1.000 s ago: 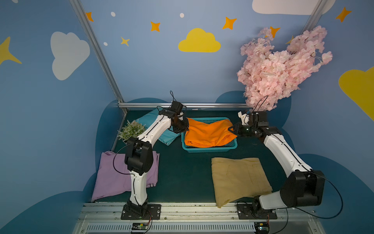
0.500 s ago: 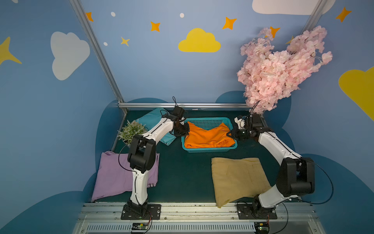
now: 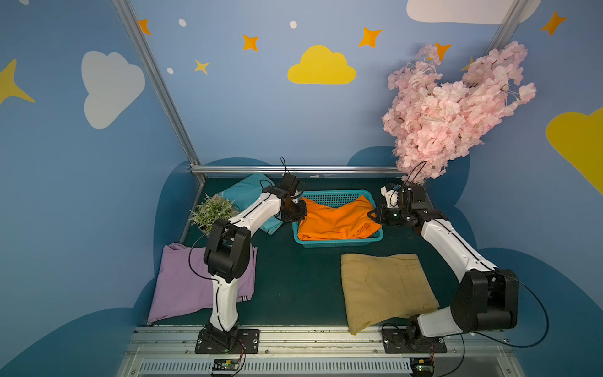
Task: Put the folded long pants in the basket
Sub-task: Place the long pant in the basket, then move the long pant to the center of the board.
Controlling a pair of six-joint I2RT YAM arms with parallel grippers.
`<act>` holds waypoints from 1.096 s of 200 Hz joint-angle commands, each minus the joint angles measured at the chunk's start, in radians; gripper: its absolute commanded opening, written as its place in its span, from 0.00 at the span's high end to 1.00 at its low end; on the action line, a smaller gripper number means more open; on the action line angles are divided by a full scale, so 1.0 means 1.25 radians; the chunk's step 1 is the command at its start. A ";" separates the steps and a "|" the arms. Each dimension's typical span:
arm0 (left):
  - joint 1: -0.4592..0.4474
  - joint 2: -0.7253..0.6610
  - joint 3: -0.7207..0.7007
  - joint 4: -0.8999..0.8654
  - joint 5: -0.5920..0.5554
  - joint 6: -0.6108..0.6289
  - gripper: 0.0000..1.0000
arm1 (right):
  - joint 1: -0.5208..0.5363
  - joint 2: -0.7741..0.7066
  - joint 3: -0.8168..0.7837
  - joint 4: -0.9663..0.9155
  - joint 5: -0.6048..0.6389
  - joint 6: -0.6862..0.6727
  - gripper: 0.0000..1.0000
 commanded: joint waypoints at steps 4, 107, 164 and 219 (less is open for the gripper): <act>0.002 0.014 -0.007 -0.012 -0.024 -0.013 0.97 | 0.000 0.040 0.000 0.009 0.050 -0.018 1.00; 0.001 -0.055 0.151 -0.210 0.011 0.052 0.35 | 0.012 -0.012 0.062 -0.189 0.117 0.041 0.39; 0.010 -0.295 0.019 -0.210 0.050 0.028 0.35 | 0.038 -0.217 0.044 -0.303 0.197 0.053 0.42; 0.005 -0.667 -0.419 -0.055 0.165 -0.071 0.33 | 0.225 -0.384 -0.120 -0.390 0.260 0.114 0.45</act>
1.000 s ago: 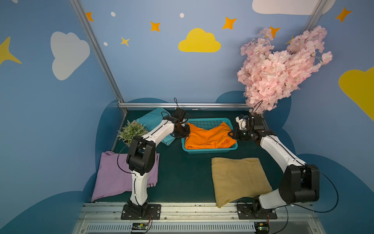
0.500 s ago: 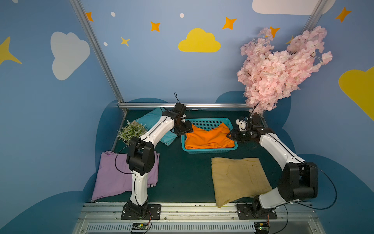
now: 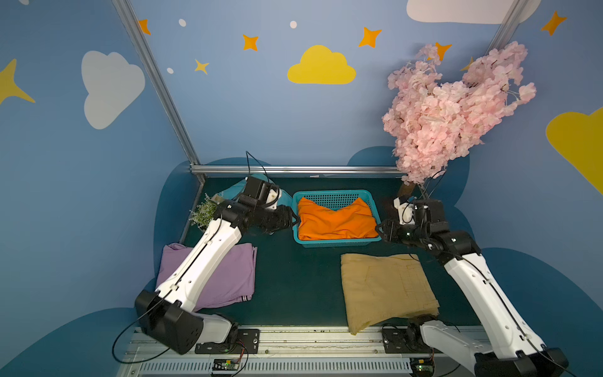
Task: Put the folded long pants in the basket
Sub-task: Move the long pant to the center of the board.
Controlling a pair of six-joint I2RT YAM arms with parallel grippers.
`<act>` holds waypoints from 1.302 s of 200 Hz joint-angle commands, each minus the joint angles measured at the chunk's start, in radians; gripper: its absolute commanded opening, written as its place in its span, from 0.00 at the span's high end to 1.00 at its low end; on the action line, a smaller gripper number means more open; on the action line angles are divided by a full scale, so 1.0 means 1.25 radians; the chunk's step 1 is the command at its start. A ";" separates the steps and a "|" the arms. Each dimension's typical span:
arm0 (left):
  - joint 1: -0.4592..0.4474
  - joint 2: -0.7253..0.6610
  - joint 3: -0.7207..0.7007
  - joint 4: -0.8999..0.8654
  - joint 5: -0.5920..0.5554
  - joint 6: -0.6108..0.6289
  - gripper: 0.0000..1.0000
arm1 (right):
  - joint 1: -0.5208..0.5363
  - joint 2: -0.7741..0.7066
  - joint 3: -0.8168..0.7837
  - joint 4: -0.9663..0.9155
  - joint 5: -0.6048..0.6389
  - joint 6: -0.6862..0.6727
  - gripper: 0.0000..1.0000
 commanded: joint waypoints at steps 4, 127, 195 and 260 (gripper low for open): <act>-0.005 -0.116 -0.183 0.078 0.066 -0.073 0.32 | 0.097 -0.025 -0.089 -0.089 0.057 0.051 0.45; -0.052 -0.102 -0.457 0.249 0.089 -0.154 0.32 | 0.492 0.364 -0.200 0.123 0.274 0.263 0.41; -0.050 -0.114 -0.474 0.217 0.040 -0.167 0.33 | 0.539 0.526 -0.095 0.085 0.261 0.232 0.78; -0.001 -0.114 -0.533 0.241 0.018 -0.204 0.34 | 0.618 0.631 0.147 0.198 0.095 0.226 0.98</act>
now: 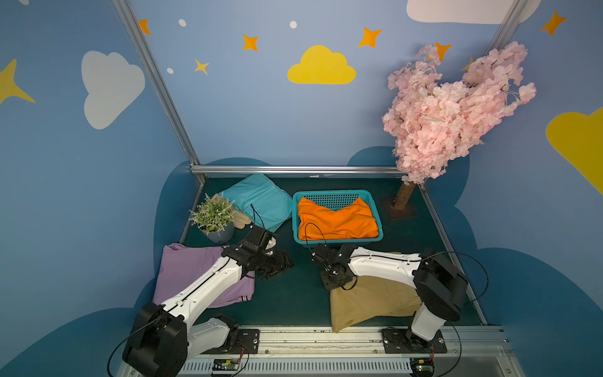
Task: Put the folded long pants in the basket
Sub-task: Move the long pant to the center of the board, then pick up the long pant at the center of the board.
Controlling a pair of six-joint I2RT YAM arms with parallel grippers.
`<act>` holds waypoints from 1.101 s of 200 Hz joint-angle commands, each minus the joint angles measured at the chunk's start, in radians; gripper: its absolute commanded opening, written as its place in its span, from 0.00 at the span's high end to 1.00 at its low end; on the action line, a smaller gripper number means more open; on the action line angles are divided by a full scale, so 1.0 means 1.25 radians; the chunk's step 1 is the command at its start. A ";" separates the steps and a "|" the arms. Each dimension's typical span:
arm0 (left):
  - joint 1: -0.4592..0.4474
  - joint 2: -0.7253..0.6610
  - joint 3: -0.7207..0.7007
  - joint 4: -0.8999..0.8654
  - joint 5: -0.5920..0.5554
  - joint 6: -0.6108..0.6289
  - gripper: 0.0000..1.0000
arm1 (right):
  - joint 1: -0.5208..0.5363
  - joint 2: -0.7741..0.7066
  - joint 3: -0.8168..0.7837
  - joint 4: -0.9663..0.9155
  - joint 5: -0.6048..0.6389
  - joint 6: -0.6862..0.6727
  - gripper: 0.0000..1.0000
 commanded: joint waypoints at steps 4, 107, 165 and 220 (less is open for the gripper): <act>0.032 -0.009 -0.037 0.020 0.009 -0.020 0.34 | 0.021 0.063 0.140 0.124 -0.131 -0.004 0.97; 0.082 -0.036 -0.084 0.063 0.082 0.004 0.32 | 0.010 -0.054 0.134 0.161 -0.212 -0.067 0.44; 0.032 0.102 -0.093 0.170 0.071 0.010 0.37 | -0.192 -0.376 -0.183 0.117 -0.150 -0.111 0.40; 0.028 0.132 -0.071 0.131 0.047 0.047 0.38 | -0.418 -0.552 -0.393 0.151 -0.238 -0.102 0.33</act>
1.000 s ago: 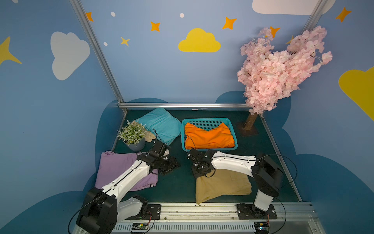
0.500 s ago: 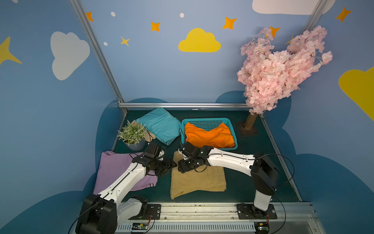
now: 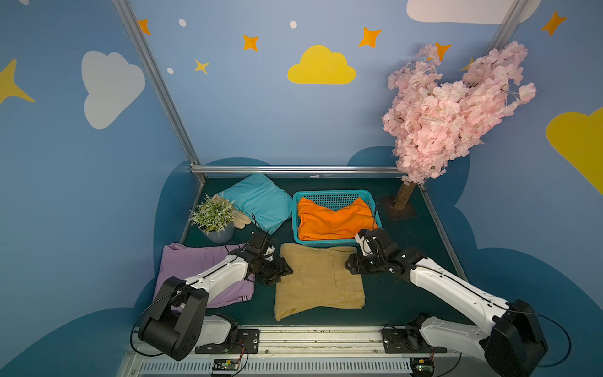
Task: Put the folded long pants in the basket
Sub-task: Pick up the long pant at the center of the board.
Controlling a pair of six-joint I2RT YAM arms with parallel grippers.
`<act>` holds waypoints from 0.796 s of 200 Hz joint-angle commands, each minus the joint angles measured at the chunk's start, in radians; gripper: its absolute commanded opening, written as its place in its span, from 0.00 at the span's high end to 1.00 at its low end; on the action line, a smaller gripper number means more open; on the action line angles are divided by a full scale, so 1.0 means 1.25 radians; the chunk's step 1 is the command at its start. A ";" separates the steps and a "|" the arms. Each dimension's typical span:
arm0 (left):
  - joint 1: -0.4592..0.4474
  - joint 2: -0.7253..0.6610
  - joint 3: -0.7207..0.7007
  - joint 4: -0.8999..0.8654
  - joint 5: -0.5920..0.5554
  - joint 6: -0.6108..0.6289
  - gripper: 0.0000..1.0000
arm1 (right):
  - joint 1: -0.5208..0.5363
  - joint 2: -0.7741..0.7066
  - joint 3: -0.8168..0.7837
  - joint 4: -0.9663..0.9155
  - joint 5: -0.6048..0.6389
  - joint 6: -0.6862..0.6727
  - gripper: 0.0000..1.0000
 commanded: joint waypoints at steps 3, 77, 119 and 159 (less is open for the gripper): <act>-0.003 -0.001 0.013 -0.017 -0.023 0.031 0.38 | -0.074 -0.052 -0.076 0.033 -0.074 0.002 0.33; -0.003 -0.042 0.015 -0.062 -0.059 0.039 0.38 | -0.245 0.165 -0.119 0.179 -0.378 -0.011 0.40; -0.002 -0.058 0.009 -0.068 -0.064 0.040 0.38 | -0.276 0.215 -0.159 0.257 -0.405 0.007 0.50; 0.000 -0.061 0.006 -0.080 -0.072 0.043 0.38 | -0.281 0.226 -0.167 0.262 -0.408 -0.009 0.64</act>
